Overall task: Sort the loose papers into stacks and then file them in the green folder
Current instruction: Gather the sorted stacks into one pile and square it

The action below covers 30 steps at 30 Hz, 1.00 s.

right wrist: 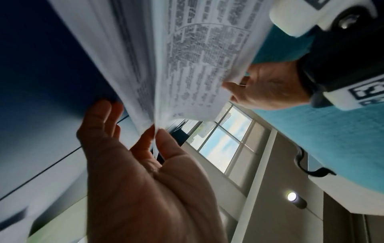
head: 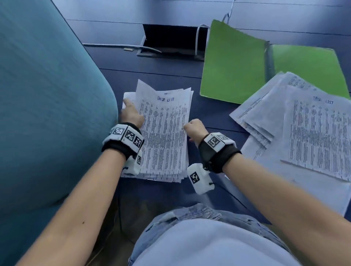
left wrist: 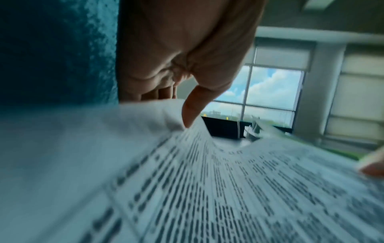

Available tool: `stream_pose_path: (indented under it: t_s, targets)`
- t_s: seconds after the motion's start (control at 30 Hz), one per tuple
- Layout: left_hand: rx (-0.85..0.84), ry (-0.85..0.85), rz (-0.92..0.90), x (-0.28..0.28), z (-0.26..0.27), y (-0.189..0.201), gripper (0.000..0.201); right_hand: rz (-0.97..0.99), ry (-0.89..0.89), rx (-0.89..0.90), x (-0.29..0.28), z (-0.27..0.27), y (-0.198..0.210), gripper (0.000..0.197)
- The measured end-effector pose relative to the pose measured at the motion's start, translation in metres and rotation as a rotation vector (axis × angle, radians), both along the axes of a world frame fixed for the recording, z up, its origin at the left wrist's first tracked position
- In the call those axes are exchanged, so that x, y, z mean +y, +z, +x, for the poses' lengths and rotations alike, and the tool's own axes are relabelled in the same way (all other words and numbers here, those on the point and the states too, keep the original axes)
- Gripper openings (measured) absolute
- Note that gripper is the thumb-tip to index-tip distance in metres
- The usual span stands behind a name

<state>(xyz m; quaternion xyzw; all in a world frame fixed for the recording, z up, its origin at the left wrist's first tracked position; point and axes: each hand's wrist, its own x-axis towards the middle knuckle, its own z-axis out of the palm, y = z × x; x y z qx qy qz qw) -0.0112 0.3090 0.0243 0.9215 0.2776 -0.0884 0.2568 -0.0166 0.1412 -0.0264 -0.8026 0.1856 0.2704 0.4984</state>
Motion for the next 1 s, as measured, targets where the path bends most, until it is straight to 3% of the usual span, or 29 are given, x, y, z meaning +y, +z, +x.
stream_pose_path:
  t_s: [0.07,0.1,0.17,0.33,0.4,0.5,0.63,0.73,0.8,0.83,0.87,0.9,0.97,1.0]
  targets:
    - [0.144,-0.057,0.073,0.005,-0.008,-0.016,0.062,0.046,-0.056,0.005,0.01,-0.001,-0.001,0.012]
    - [0.201,-0.07,0.104,0.007,-0.012,-0.024,0.061,0.071,-0.1,-0.011,0.014,-0.002,-0.002,0.015]
    - [0.26,-0.075,0.143,0.009,-0.02,-0.036,0.051,0.099,-0.165,0.008,0.019,-0.002,-0.002,0.041]
    - [0.258,-0.082,0.173,0.013,-0.023,-0.047,0.049,0.164,-0.168,0.088,0.027,0.004,0.009,0.049]
    - [0.266,-0.086,0.171,0.013,-0.021,-0.047,0.051,0.193,-0.083,0.148,0.028,0.002,0.011,0.043]
    - [0.285,-0.08,0.156,0.015,-0.022,-0.046,0.051,0.071,0.029,0.115,0.026,-0.004,0.005,0.022]
    - [0.211,0.032,-0.019,0.021,-0.021,-0.046,0.06,0.02,0.023,-0.044,0.005,-0.009,-0.007,0.022]
    - [0.08,0.074,-0.27,0.025,-0.021,-0.05,0.104,0.059,0.035,-0.17,-0.02,-0.014,0.003,0.008]
    - [-0.079,0.113,-0.466,0.019,-0.019,-0.051,0.127,0.09,0.065,-0.235,-0.039,-0.018,0.021,0.022]
    - [-0.155,0.17,-0.585,0.017,-0.017,-0.052,0.128,0.115,0.065,-0.27,-0.048,-0.02,0.03,0.026]
    - [-0.216,0.212,-0.708,0.012,-0.014,-0.048,0.115,0.14,0.055,-0.31,-0.058,-0.021,0.04,0.027]
    - [-0.282,0.213,-0.821,0.004,-0.012,-0.036,0.09,0.161,0.025,-0.344,-0.067,-0.023,0.05,0.027]
    - [-0.398,0.12,-0.958,-0.009,-0.008,-0.007,0.046,0.214,-0.079,-0.433,-0.082,-0.029,0.07,0.031]
    - [-0.448,0.045,-0.987,-0.016,-0.005,0.006,0.033,0.254,-0.149,-0.483,-0.089,-0.031,0.08,0.034]
